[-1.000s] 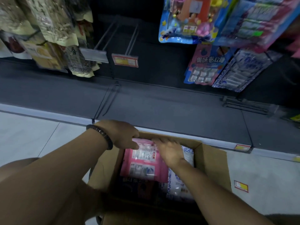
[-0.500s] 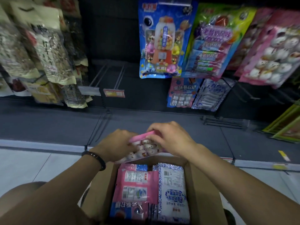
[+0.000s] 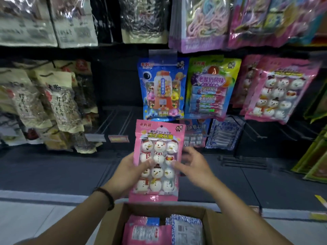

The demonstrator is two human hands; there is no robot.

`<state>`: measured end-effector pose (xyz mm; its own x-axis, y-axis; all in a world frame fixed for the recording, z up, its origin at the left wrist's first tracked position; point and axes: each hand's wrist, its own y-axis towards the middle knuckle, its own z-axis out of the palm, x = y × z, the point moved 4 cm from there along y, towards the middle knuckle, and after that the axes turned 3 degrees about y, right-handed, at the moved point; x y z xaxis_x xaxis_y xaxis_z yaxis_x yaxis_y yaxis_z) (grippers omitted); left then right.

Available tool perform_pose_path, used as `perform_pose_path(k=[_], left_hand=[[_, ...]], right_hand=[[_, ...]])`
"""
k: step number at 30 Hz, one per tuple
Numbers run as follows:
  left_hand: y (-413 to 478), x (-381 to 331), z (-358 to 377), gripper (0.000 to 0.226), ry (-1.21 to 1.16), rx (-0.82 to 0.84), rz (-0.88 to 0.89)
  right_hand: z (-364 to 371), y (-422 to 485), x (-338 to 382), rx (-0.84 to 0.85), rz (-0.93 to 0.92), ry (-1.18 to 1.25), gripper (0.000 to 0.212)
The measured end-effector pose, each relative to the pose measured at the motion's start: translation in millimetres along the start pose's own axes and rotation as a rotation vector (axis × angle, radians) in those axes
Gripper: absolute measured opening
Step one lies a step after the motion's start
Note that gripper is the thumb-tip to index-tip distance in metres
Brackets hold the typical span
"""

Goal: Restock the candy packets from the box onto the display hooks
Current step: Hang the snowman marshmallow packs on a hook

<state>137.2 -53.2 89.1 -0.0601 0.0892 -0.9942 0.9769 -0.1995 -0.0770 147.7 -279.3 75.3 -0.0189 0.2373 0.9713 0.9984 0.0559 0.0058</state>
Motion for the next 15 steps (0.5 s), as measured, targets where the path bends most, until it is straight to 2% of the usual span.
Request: perform_pose_path(k=[2,5,6,9,10,12,15], left_hand=[[9,-17,15,0.032,-0.093,-0.001,0.002],[24,-51,37,0.035,-0.085,0.020,0.140],[28,-63,41,0.043,-0.077,-0.016,0.218],[37,-97,57,0.087,-0.056,-0.114,0.416],[39,-106,67,0.092,-0.024,-0.115,0.457],[47,-120,88,0.082,0.067,-0.074,0.514],[59,-139,124,0.061,0.205,0.033,0.591]], right_hand=[[-11,-4,15,-0.008,-0.052,0.065,0.029],[-46,-11,37,-0.108,-0.143,0.141,0.030],[-60,-12,41,-0.145,-0.172,0.165,0.030],[-97,-17,42,-0.243,-0.207,0.248,0.033],[-108,-20,41,-0.272,-0.222,0.258,0.034],[-129,-27,39,-0.326,-0.255,0.264,0.041],[-165,-36,42,-0.393,-0.302,0.257,0.063]])
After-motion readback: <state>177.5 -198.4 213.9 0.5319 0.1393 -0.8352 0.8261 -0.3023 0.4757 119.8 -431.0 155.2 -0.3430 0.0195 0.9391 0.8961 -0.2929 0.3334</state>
